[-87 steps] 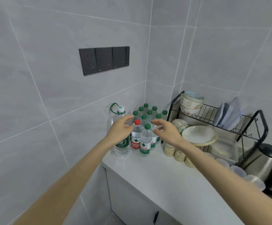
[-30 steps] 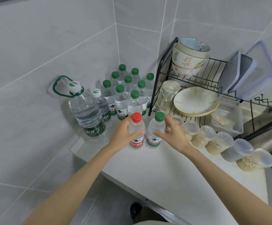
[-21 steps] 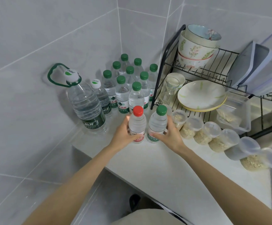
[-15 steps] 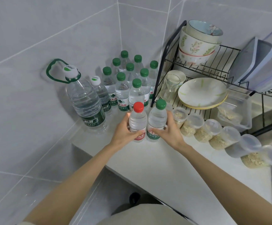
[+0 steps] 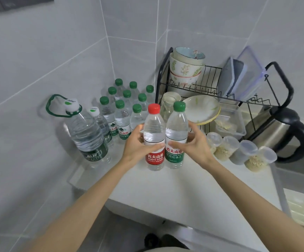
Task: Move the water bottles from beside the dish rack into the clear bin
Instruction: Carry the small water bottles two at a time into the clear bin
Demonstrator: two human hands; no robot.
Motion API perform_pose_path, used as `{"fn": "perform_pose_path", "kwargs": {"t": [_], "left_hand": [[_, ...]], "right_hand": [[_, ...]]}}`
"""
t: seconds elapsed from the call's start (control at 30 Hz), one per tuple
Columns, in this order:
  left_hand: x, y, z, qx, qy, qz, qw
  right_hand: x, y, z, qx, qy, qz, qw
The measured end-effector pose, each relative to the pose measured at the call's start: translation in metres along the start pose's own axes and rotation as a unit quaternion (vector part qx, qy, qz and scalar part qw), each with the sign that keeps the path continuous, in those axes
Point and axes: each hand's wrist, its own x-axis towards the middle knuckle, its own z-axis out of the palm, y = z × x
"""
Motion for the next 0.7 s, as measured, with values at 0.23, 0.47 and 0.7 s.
{"fn": "perform_pose_path", "kwargs": {"t": [0.23, 0.47, 0.7], "left_hand": [[-0.021, 0.058, 0.012, -0.003, -0.1, 0.079, 0.992], [-0.064, 0.12, 0.056, 0.009, -0.205, 0.159, 0.966], [-0.143, 0.169, 0.144, -0.003, -0.325, 0.224, 0.919]], "right_hand": [[-0.066, -0.051, -0.036, 0.018, 0.096, -0.032, 0.995], [-0.16, -0.083, -0.082, 0.007, 0.249, -0.033, 0.968], [-0.281, -0.093, -0.143, -0.027, 0.394, -0.029, 0.918]]}}
